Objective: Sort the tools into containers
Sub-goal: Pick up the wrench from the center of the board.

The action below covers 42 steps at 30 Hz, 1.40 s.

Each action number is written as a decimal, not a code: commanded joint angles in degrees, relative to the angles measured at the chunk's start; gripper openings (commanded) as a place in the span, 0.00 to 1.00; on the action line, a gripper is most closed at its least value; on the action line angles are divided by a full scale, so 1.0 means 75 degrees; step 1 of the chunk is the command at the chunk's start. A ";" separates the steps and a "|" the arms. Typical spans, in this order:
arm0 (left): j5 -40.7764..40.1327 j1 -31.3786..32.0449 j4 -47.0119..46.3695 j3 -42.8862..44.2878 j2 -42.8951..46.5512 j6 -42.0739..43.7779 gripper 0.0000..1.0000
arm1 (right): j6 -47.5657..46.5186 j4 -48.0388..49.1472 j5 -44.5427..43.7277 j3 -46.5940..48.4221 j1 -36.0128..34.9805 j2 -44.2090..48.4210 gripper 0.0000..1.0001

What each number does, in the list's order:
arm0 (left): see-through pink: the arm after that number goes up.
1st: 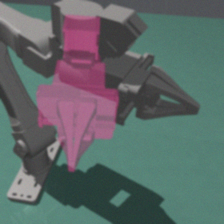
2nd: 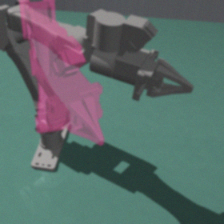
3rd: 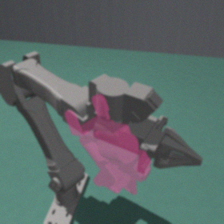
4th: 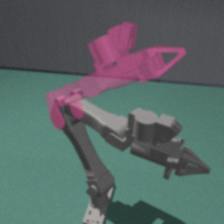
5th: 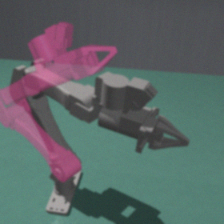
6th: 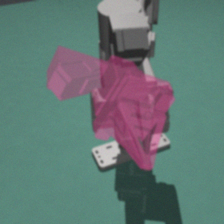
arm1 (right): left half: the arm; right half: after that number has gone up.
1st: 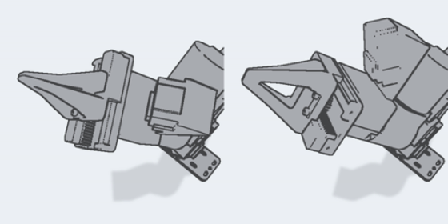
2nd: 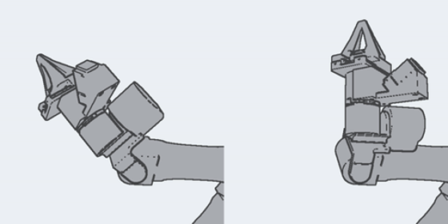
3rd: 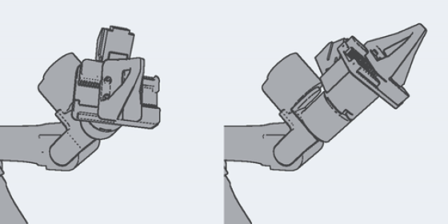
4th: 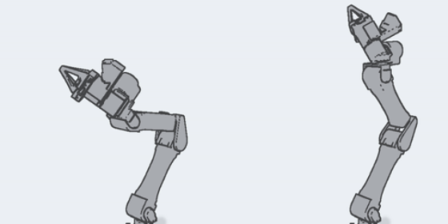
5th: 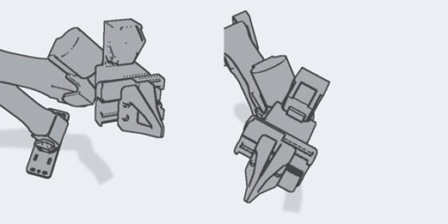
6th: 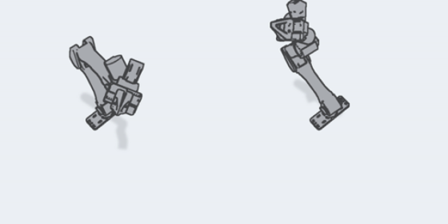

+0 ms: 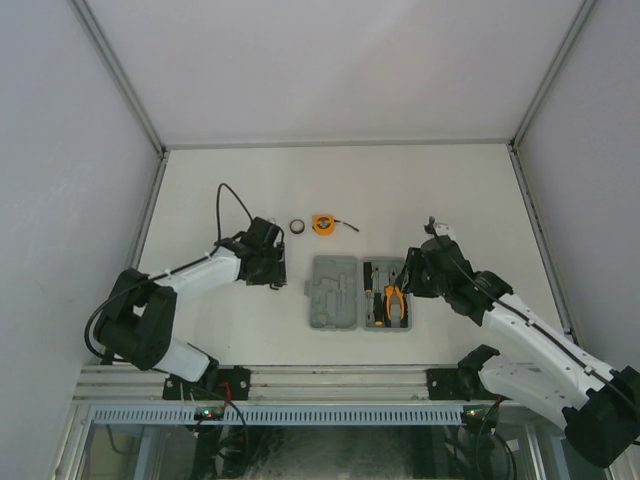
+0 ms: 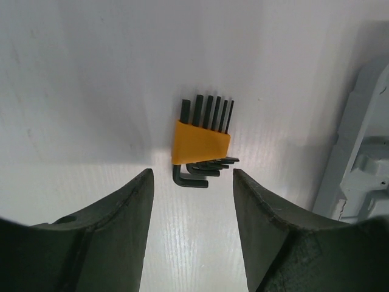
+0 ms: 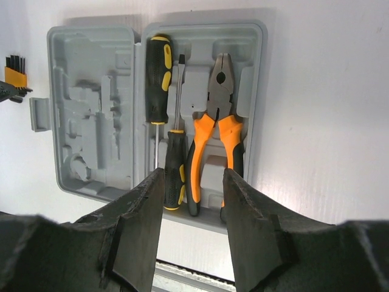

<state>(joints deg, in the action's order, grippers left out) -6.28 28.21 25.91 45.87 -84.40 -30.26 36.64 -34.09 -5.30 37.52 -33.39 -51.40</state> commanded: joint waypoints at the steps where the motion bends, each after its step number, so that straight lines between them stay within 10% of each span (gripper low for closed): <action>1: -0.0256 0.0178 -0.0027 0.0322 -0.0124 0.0160 0.59 | -0.0005 0.0298 0.0054 -0.0041 0.0026 -0.0032 0.43; 42: -0.0981 0.0320 -0.0059 0.0368 -0.0070 -0.1523 0.55 | -0.0020 0.0351 0.0217 -0.0225 0.0042 -0.0167 0.43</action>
<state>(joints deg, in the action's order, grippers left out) -11.51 30.28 25.43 48.05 -83.94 -38.81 36.64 -33.34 -3.95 35.81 -33.39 -52.64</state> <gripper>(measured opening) 0.551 0.432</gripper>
